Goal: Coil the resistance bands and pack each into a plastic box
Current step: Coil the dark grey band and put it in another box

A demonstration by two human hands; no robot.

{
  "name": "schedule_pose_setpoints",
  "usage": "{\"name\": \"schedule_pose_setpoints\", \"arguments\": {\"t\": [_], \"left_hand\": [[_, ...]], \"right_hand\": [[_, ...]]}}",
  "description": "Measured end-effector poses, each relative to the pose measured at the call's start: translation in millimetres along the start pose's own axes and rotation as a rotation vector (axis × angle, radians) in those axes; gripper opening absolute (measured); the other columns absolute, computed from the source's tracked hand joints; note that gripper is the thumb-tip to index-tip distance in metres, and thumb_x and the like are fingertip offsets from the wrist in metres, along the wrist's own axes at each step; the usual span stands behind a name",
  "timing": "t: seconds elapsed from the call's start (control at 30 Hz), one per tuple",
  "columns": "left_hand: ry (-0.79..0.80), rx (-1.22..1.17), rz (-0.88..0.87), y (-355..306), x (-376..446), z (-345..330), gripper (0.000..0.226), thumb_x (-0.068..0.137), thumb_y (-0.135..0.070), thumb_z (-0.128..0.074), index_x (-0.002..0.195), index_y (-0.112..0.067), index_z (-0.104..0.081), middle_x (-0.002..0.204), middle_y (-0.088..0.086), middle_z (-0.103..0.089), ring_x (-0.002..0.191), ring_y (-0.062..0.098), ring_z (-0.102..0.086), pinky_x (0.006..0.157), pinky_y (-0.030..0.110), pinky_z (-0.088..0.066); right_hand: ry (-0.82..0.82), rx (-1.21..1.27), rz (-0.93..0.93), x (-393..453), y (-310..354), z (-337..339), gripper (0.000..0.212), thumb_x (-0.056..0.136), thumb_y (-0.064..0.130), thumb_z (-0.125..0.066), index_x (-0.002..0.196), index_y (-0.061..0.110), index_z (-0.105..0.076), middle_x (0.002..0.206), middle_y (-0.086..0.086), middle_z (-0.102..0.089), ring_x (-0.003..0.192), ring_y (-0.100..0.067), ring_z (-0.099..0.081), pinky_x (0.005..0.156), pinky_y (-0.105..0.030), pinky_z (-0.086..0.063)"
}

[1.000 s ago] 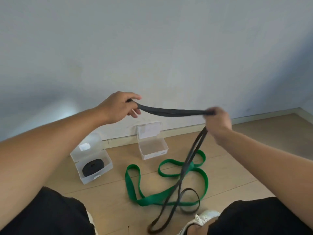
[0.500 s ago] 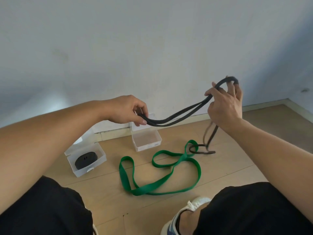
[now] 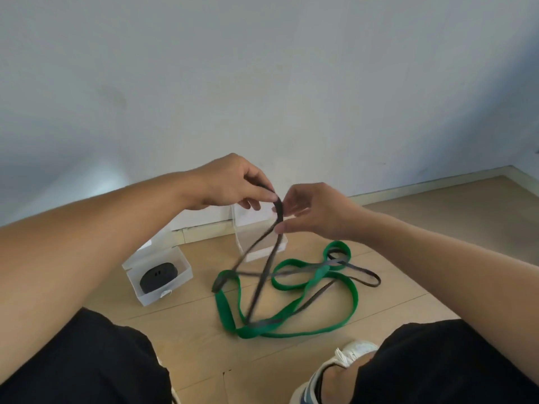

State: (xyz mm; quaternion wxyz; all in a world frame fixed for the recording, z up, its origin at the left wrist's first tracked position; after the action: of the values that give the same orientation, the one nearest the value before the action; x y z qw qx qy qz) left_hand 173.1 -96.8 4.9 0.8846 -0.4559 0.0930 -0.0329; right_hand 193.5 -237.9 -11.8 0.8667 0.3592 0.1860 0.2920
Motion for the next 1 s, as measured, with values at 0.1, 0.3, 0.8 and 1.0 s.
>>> {"name": "schedule_pose_setpoints", "arguments": {"t": [0.1,0.3,0.8,1.0], "left_hand": [[-0.035,-0.224,0.066,4,-4,5,0.005,0.089,-0.015,-0.077,0.094,-0.014,-0.079,0.08,-0.005,-0.077,0.076,0.01,-0.071,0.075,0.025,-0.058],[-0.068,-0.656,0.2,15,-9,11,0.012,0.088,-0.017,-0.076,0.099,-0.013,-0.076,0.085,-0.002,-0.074,0.078,0.012,-0.069,0.074,0.026,-0.054],[-0.128,-0.759,0.266,16,-12,6,0.005,0.09,-0.009,-0.072,0.09,-0.004,-0.075,0.085,0.008,-0.076,0.07,0.013,-0.072,0.067,0.022,-0.059],[-0.185,-0.72,0.235,18,-14,12,0.014,0.089,-0.005,-0.074,0.1,0.003,-0.075,0.098,0.015,-0.079,0.089,0.021,-0.076,0.081,0.027,-0.061]], "right_hand": [[-0.124,0.073,0.021,4,6,3,0.036,0.074,0.025,-0.09,0.085,0.014,-0.057,0.09,0.004,-0.08,0.087,-0.011,-0.076,0.09,-0.042,-0.059],[-0.2,0.136,0.039,7,19,18,0.029,0.086,0.02,-0.079,0.104,0.022,-0.056,0.086,0.013,-0.08,0.082,-0.009,-0.076,0.083,-0.026,-0.056],[-0.251,0.138,-0.004,6,15,14,0.02,0.076,0.04,-0.085,0.087,0.029,-0.074,0.081,0.018,-0.077,0.074,0.003,-0.069,0.073,-0.021,-0.053],[-0.263,0.104,-0.016,8,16,16,0.014,0.079,0.037,-0.084,0.086,0.03,-0.073,0.076,0.015,-0.077,0.073,-0.005,-0.071,0.071,-0.024,-0.055]]}}
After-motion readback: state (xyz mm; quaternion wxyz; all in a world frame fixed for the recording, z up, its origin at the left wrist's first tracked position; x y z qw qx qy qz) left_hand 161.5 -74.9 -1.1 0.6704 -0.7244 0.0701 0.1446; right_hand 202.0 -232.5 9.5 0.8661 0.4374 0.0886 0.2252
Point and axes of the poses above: each hand's wrist, its own x-axis towards the middle knuckle, its own z-axis out of the back of the hand, y = z × x, the point moved 9 cm from there along x, towards the middle knuckle
